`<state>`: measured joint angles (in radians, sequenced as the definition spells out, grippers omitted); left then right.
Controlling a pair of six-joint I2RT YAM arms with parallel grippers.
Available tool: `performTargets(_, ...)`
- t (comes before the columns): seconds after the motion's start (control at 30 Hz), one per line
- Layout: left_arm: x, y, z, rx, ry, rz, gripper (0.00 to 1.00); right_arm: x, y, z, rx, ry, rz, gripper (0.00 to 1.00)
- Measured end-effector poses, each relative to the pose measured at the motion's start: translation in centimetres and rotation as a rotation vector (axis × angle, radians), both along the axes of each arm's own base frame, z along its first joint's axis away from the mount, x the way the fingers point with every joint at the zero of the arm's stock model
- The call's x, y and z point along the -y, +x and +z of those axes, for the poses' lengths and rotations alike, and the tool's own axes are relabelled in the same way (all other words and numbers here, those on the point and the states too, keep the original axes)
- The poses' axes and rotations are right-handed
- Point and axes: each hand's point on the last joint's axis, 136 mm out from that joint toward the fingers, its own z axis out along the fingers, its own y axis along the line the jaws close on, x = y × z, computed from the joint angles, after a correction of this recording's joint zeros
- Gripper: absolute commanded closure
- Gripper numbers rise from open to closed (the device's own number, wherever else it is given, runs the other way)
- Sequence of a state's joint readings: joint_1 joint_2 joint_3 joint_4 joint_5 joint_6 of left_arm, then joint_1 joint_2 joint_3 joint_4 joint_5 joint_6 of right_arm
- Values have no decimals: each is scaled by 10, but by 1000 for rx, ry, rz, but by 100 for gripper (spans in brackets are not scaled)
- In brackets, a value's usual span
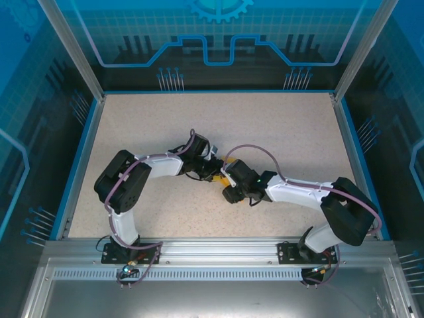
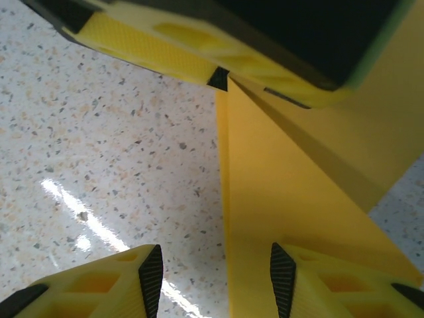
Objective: Fold a paper plane with a square sheet of paper (fold left side to right side)
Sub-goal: Fourth fold the wing at the center of the table.
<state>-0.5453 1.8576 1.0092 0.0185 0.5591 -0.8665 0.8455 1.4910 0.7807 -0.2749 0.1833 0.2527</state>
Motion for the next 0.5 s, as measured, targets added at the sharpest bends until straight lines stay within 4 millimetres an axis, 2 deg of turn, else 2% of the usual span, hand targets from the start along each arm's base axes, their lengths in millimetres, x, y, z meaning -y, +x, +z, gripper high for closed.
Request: performTargets(0.5,2,1,4,-21,-9,12,75,9,10,-12,34,-66,-36,55)
